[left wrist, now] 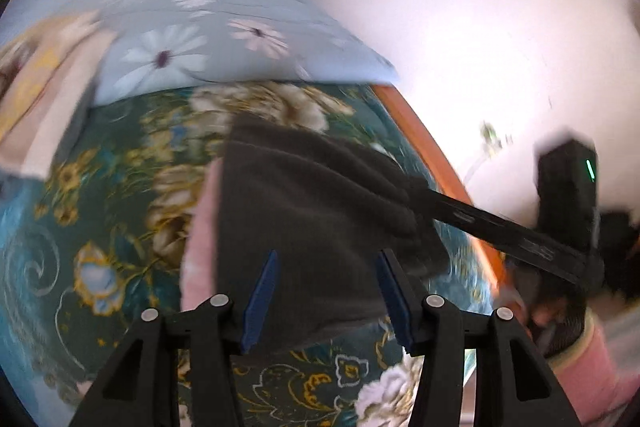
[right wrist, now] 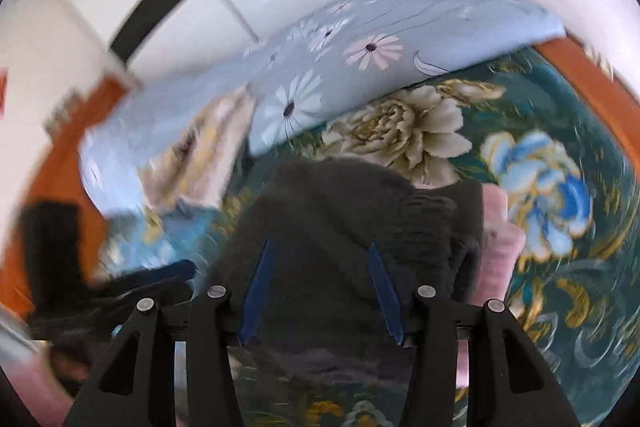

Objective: Fold clothes
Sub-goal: 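Lower the folded sweatpants onto the pink blanket and open both grippers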

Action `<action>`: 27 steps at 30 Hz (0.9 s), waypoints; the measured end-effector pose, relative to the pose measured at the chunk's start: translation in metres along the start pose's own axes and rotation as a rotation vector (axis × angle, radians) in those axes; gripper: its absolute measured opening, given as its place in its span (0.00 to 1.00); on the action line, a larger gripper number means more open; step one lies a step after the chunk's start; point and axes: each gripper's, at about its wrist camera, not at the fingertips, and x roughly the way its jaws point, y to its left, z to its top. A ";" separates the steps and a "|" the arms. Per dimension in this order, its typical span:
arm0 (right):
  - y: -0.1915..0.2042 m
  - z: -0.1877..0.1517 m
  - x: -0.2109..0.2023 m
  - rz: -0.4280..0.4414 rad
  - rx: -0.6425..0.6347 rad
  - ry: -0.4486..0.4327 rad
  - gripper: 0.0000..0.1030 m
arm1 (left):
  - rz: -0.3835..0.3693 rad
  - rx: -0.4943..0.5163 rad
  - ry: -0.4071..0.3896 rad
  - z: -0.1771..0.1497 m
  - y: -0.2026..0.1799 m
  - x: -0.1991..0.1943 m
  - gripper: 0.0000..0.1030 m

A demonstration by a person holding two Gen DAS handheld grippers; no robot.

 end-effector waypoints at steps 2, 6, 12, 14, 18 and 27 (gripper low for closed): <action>-0.008 0.004 0.016 -0.062 0.005 0.015 0.50 | 0.029 0.011 0.037 -0.007 -0.001 0.017 0.54; -0.039 0.005 0.041 -0.066 0.120 0.052 0.50 | 0.007 -0.102 0.062 -0.018 0.021 0.038 0.54; -0.062 0.004 0.060 -0.001 0.219 0.044 0.50 | 0.025 -0.108 0.071 -0.020 0.026 0.044 0.54; -0.062 0.003 0.062 -0.007 0.210 0.042 0.50 | 0.031 -0.105 0.075 -0.020 0.026 0.044 0.54; -0.050 0.002 0.065 -0.059 0.138 0.044 0.50 | 0.025 -0.119 0.055 -0.022 0.026 0.037 0.54; -0.004 -0.032 0.002 -0.075 0.013 -0.031 0.50 | 0.048 -0.111 0.017 -0.038 0.020 0.020 0.56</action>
